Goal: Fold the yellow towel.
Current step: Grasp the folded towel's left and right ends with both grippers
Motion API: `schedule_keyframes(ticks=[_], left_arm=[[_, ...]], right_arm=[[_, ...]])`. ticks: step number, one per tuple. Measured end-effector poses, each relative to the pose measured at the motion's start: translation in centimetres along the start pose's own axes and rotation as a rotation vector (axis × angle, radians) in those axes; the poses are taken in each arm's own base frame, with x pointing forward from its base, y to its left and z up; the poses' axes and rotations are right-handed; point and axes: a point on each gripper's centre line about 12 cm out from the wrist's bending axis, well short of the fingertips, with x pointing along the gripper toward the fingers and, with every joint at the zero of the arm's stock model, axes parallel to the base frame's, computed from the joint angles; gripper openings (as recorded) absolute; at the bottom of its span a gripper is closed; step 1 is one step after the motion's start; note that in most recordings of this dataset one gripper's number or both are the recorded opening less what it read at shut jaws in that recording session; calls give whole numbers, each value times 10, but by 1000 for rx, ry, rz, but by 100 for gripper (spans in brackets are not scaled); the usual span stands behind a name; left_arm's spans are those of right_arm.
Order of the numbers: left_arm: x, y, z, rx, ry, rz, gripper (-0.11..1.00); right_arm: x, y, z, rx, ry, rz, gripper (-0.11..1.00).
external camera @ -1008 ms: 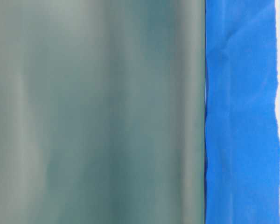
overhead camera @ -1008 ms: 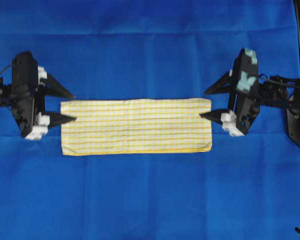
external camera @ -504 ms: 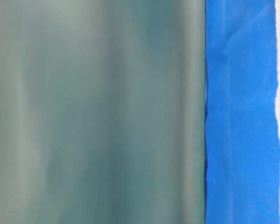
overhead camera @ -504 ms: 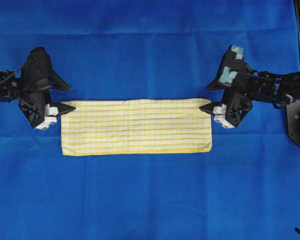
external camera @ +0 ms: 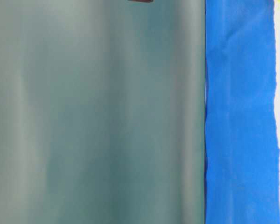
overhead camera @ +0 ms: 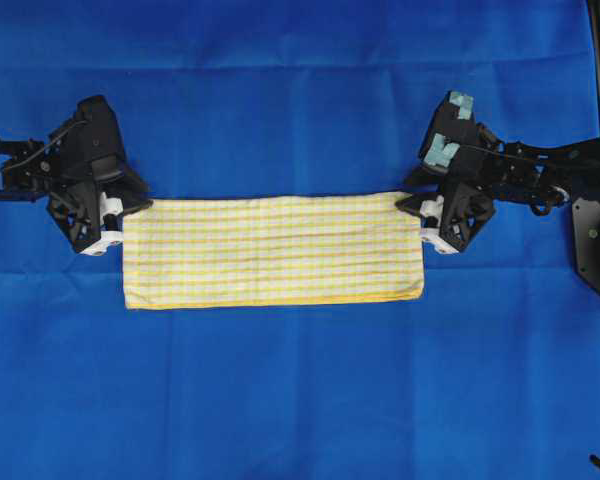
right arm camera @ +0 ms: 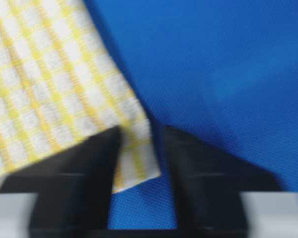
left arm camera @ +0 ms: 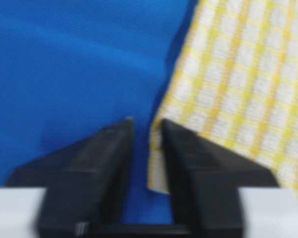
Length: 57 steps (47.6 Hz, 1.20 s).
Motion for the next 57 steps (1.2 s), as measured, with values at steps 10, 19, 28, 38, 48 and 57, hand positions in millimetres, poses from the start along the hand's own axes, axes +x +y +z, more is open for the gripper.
schedule_keyframes(ticks=[10,19,28,38,48,57], left_arm=[[0,-3,0,7,33,-2,1],[0,-5,5,11,61,-1,1],[-7,-8,11,19,100,-2,1],[-28,-14,35,22,54,-16,1],[-57,-16,50,22,-4,-30,1],[-82,-18,57,23,-57,-42,1]], right_arm=[[0,2,1,-8,2,5,3],[-3,4,4,-4,-12,13,3],[-17,8,16,-1,-71,40,3],[-37,11,27,8,-113,72,3],[-61,14,38,14,-170,108,3],[-83,18,45,8,-219,144,3]])
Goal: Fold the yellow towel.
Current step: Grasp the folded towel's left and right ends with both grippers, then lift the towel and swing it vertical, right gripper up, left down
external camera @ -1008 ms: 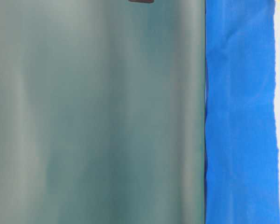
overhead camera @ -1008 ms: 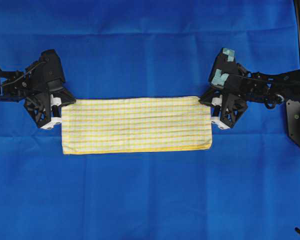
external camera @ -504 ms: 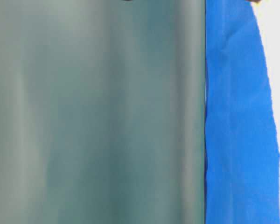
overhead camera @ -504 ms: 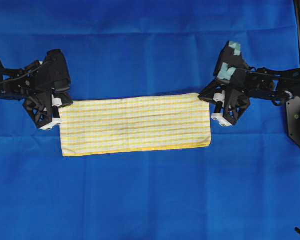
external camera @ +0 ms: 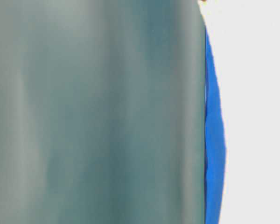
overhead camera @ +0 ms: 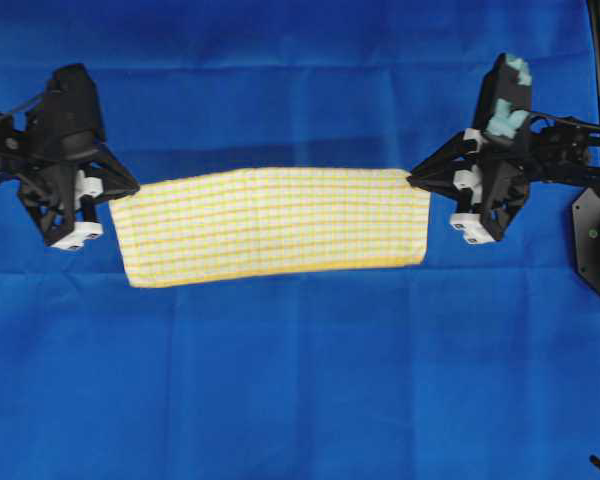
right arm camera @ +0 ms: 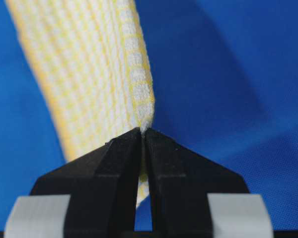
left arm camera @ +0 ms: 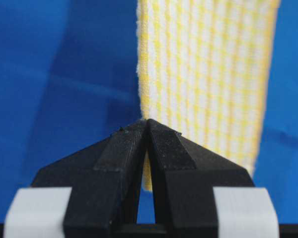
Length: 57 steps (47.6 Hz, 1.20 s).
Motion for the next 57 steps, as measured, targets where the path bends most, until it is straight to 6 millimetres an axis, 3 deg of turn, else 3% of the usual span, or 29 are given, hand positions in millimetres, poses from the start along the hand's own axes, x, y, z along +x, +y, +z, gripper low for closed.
schedule_keyframes(ticks=[9,22,43,57], left_arm=[[-16,-1,5,-1,-44,-9,1],[-17,-13,2,22,-47,-46,1],[-21,-85,6,133,-206,-285,1],[-6,-117,27,171,-278,-351,1]], right_arm=[[-8,3,3,-3,-15,15,3],[-4,1,5,-8,-22,4,3],[28,-44,46,29,-64,-154,3],[52,-65,82,6,-86,-213,3]])
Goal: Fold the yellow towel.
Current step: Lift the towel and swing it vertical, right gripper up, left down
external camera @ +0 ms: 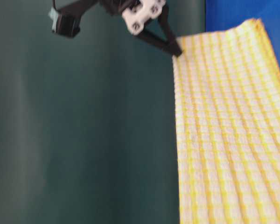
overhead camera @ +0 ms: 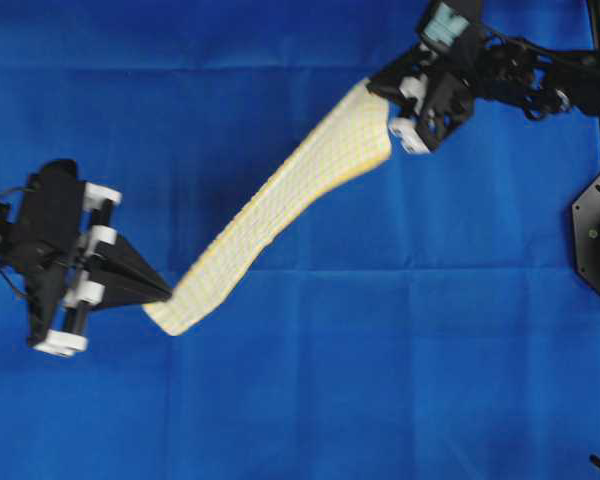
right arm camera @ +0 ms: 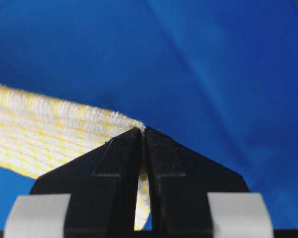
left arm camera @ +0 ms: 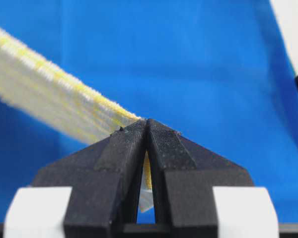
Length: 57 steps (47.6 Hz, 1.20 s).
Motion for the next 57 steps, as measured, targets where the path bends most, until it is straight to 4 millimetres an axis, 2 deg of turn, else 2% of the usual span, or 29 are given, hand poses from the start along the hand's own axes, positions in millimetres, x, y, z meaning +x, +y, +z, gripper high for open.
schedule_keyframes(ticks=[8,22,30,36,45,57], left_arm=[[29,-5,18,8,-2,-3,1],[90,-17,65,127,-22,-5,1],[112,-20,83,175,-38,-5,1],[128,-19,87,183,-36,0,1],[145,-18,91,184,-30,3,1],[146,-18,93,184,-26,4,1]], right_arm=[[10,-7,15,-10,-18,-20,3],[19,-11,29,-35,-36,-33,3],[23,-10,34,-47,-41,-32,3],[26,-9,38,-58,-46,-31,3],[30,-8,41,-68,-48,-30,3],[29,-8,42,-70,-48,-30,3]])
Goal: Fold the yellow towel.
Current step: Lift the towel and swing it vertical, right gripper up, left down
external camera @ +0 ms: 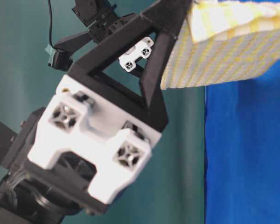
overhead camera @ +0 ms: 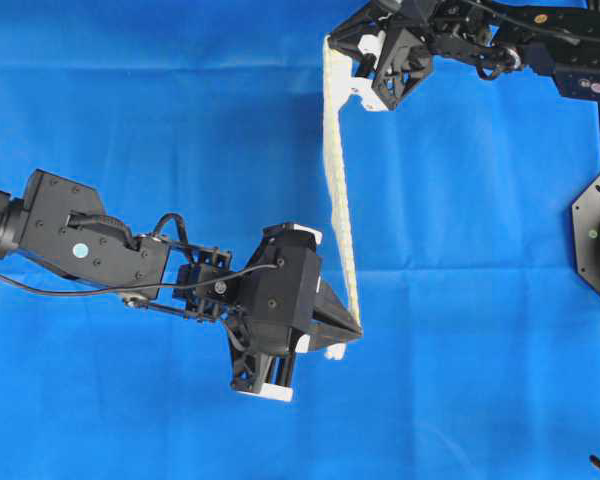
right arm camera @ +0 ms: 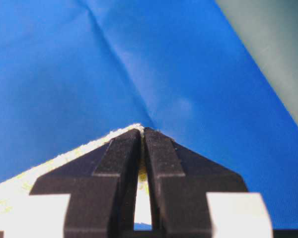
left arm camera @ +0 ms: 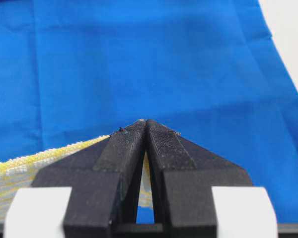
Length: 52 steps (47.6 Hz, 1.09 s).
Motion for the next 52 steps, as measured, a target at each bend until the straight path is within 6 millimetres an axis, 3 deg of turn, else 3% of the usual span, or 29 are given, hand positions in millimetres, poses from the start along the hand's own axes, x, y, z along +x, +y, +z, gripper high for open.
schedule_keyframes(ticks=[11,36,41,52], left_arm=[[5,1,0,9,-2,1,1],[37,12,-13,58,-3,21,1],[36,13,-15,57,-2,23,1],[26,14,-42,40,59,26,1]], right_arm=[[-3,0,-1,-4,23,-1,3],[-23,-15,-15,14,58,-30,3],[-14,-15,-16,16,76,-32,3],[19,-6,-8,2,99,-16,3]])
